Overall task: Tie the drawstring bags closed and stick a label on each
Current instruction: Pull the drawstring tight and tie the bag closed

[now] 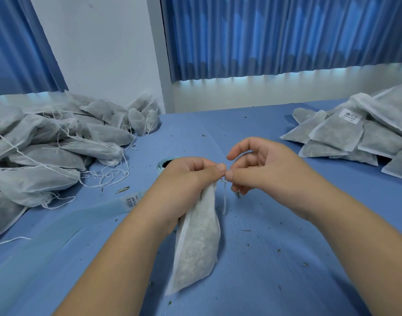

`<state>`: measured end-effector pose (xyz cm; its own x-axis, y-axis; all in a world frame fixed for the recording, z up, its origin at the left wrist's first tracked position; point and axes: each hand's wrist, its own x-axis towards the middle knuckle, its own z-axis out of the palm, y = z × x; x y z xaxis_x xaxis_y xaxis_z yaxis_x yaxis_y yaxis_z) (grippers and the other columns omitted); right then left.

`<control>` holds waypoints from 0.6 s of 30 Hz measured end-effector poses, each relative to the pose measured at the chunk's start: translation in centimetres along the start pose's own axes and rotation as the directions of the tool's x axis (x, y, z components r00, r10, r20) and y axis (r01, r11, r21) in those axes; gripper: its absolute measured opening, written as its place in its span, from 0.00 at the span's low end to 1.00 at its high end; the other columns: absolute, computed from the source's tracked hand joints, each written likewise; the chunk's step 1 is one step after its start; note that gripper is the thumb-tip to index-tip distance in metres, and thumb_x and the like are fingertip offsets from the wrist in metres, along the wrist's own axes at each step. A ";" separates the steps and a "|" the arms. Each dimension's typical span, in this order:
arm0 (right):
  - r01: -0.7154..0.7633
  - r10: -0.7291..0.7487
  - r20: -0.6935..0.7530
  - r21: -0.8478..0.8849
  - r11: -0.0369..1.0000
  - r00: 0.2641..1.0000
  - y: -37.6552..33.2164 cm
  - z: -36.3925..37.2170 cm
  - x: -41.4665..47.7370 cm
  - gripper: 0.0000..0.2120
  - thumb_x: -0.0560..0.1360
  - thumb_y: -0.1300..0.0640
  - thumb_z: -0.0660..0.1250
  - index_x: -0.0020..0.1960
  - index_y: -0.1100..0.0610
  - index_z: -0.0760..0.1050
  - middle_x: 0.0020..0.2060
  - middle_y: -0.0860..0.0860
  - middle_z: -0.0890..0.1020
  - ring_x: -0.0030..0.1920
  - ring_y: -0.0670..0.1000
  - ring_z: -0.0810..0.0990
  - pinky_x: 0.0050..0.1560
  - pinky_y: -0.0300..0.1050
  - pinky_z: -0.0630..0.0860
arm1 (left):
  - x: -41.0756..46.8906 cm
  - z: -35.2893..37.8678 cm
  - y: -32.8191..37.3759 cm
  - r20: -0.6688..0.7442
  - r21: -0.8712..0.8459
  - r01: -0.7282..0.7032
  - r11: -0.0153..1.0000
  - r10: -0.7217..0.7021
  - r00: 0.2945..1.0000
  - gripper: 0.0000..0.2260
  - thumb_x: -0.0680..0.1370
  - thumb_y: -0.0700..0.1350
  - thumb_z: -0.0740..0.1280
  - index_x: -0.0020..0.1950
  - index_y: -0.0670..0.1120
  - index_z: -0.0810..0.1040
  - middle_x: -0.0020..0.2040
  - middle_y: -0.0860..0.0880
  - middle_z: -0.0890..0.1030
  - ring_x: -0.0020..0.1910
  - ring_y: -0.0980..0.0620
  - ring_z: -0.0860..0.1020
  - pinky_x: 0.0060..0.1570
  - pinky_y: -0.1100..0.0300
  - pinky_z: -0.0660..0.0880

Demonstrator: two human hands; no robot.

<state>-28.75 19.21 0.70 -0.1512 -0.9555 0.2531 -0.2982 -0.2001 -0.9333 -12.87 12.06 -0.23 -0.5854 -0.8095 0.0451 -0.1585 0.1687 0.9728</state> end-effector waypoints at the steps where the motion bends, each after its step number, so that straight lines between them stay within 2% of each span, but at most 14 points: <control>1: -0.002 0.002 -0.004 0.003 1.000 1.000 0.0 0.0 0.0 0.10 0.71 0.66 0.71 0.50 0.59 0.74 0.31 0.51 0.82 0.32 0.49 0.80 0.37 0.45 0.77 | 0.0 0.0 0.0 -0.006 0.004 0.002 1.000 -0.002 1.000 0.11 0.75 0.52 0.72 0.34 0.51 0.81 0.35 0.46 0.71 0.35 0.49 0.69 0.35 0.58 0.66; 4: -0.001 0.001 -0.003 0.017 1.000 1.000 0.1 -0.1 0.1 0.09 0.72 0.67 0.69 0.49 0.58 0.75 0.32 0.51 0.82 0.32 0.49 0.80 0.37 0.43 0.77 | 0.0 -0.1 0.0 0.002 0.004 -0.002 1.000 0.002 1.000 0.10 0.74 0.52 0.73 0.34 0.51 0.82 0.36 0.46 0.71 0.36 0.48 0.69 0.37 0.56 0.66; 7: 0.006 -0.006 -0.003 0.018 1.000 1.000 0.1 -0.2 0.0 0.09 0.72 0.68 0.68 0.49 0.58 0.75 0.32 0.51 0.82 0.32 0.49 0.79 0.37 0.43 0.76 | -0.1 -0.1 0.0 0.032 -0.006 -0.002 1.000 0.002 0.999 0.09 0.68 0.56 0.73 0.37 0.51 0.84 0.37 0.47 0.73 0.36 0.48 0.70 0.42 0.53 0.67; 13: -0.006 0.006 -0.001 0.002 1.000 1.000 0.3 -0.4 0.2 0.10 0.72 0.69 0.67 0.49 0.57 0.75 0.32 0.51 0.81 0.31 0.48 0.78 0.35 0.40 0.75 | 0.1 -0.4 0.0 0.106 0.002 0.011 1.000 -0.011 0.994 0.10 0.67 0.55 0.73 0.39 0.50 0.86 0.33 0.53 0.78 0.29 0.57 0.74 0.37 0.59 0.69; 18: -0.015 0.016 0.020 -0.046 0.999 1.000 0.4 -0.6 0.2 0.11 0.71 0.69 0.65 0.49 0.57 0.75 0.31 0.50 0.81 0.32 0.48 0.78 0.35 0.40 0.75 | 0.0 -0.3 0.2 0.124 0.013 0.034 0.999 -0.035 0.992 0.12 0.63 0.55 0.75 0.40 0.49 0.86 0.38 0.46 0.76 0.31 0.51 0.71 0.36 0.57 0.67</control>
<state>-29.49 19.09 0.50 -0.1371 -0.9627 0.2334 -0.3386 -0.1759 -0.9243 -12.59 11.93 0.01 -0.6733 -0.7392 -0.0174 -0.1887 0.1490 0.9707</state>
